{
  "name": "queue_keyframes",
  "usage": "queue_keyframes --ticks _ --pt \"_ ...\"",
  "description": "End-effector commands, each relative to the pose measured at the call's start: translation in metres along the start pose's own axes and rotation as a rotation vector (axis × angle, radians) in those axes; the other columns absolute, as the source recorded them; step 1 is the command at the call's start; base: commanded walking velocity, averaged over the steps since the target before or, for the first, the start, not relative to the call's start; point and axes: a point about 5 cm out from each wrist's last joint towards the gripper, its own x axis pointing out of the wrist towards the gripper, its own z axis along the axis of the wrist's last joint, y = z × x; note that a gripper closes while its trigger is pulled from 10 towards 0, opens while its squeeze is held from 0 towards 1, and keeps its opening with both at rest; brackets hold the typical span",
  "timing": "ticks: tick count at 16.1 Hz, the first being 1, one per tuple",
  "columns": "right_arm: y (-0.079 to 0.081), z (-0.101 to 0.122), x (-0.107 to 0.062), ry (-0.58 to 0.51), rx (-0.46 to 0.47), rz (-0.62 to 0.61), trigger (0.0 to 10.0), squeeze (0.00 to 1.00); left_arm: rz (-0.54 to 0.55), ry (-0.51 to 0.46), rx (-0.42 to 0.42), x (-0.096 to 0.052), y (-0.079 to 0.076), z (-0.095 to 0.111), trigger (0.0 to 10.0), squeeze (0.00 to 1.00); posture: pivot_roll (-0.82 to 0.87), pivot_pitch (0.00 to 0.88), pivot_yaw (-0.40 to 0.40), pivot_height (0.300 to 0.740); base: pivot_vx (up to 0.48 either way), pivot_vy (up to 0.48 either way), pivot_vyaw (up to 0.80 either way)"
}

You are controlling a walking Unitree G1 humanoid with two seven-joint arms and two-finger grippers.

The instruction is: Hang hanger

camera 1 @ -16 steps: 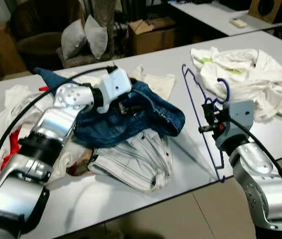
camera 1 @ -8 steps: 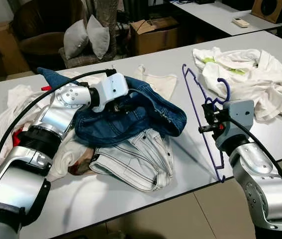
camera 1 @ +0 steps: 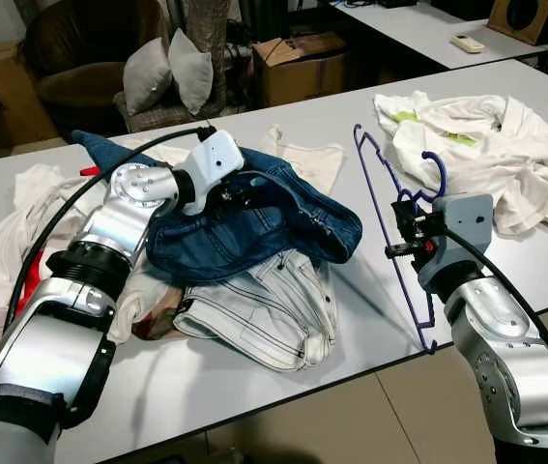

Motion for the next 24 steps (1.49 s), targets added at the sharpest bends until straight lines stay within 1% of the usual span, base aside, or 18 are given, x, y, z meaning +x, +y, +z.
queue_keyframes --ticks 1,7,8,9,10,11,12,13,14,15,16,18,20,21,24 --pt "0.002 0.003 0.001 -0.020 0.000 0.001 10.0 0.00 0.025 -0.007 -0.017 -0.002 0.005 0.002 0.0 0.00 -0.12 0.000 0.117 0.740 0.000 0.000 0.00" --pt "0.004 0.003 0.001 -0.023 0.012 0.014 10.0 0.00 0.017 -0.041 -0.068 -0.001 0.006 0.004 0.0 0.00 -0.12 0.000 0.116 0.740 0.000 0.000 0.00" --pt "0.006 0.004 0.001 -0.028 0.025 0.032 10.0 0.00 0.042 -0.053 -0.088 -0.002 0.008 0.005 0.0 0.00 -0.12 0.000 0.116 0.740 0.000 0.000 0.00" --pt "0.010 0.007 0.000 -0.041 0.043 0.073 10.0 0.00 0.089 -0.066 -0.112 -0.002 0.012 0.007 0.0 0.00 -0.12 0.000 0.115 0.740 0.000 0.000 0.00" --pt "0.013 0.009 0.000 -0.054 0.041 0.112 10.0 0.00 0.108 -0.073 -0.120 -0.003 0.015 0.008 0.0 0.00 -0.12 0.000 0.116 0.740 0.000 0.000 0.00" --pt "0.022 0.015 -0.003 -0.081 0.037 0.203 10.0 0.00 0.176 -0.106 -0.148 -0.006 0.024 0.014 0.0 0.00 -0.12 0.000 0.116 0.740 0.000 0.000 0.00" --pt "0.029 0.020 -0.006 -0.099 0.062 0.289 10.0 0.00 0.252 -0.147 -0.176 -0.011 0.035 0.022 0.0 0.00 -0.11 0.000 0.115 0.740 0.000 0.000 0.00" --pt "0.033 0.022 -0.009 -0.109 0.079 0.339 10.0 0.00 0.289 -0.170 -0.187 -0.014 0.042 0.028 0.0 0.00 -0.11 0.000 0.113 0.740 0.000 0.000 0.00" --pt "0.044 0.029 -0.018 -0.143 0.114 0.469 10.0 0.00 0.367 -0.208 -0.163 -0.024 0.057 0.041 0.0 0.00 -0.11 0.000 0.113 0.740 0.000 0.000 0.00" --pt "0.054 0.038 -0.028 -0.194 0.165 0.595 10.0 0.00 0.422 -0.224 -0.100 -0.035 0.070 0.054 0.0 0.00 -0.10 0.000 0.111 0.740 0.000 0.000 0.00" --pt "0.059 0.040 -0.033 -0.193 0.192 0.669 10.0 0.00 0.433 -0.218 -0.060 -0.041 0.075 0.060 0.0 0.00 -0.10 0.000 0.110 0.740 0.000 0.000 0.00" --pt "0.064 0.037 -0.036 -0.158 0.185 0.725 10.0 0.00 0.434 -0.197 -0.018 -0.046 0.079 0.062 0.0 0.00 -0.10 0.000 0.108 0.740 0.000 0.000 0.00" --pt "0.066 0.035 -0.037 -0.138 0.190 0.746 10.0 0.00 0.431 -0.182 -0.003 -0.049 0.080 0.061 0.0 0.00 -0.10 0.000 0.107 0.740 0.000 0.000 0.00" --pt "0.067 0.033 -0.040 -0.119 0.197 0.780 10.0 0.00 0.419 -0.176 0.003 -0.049 0.079 0.061 0.0 0.00 -0.09 0.000 0.108 0.740 0.000 0.000 0.00" --pt "0.066 0.030 -0.042 -0.095 0.197 0.801 10.0 0.00 0.394 -0.165 0.019 -0.048 0.076 0.060 0.0 0.00 -0.09 0.000 0.108 0.740 0.000 0.000 0.00"
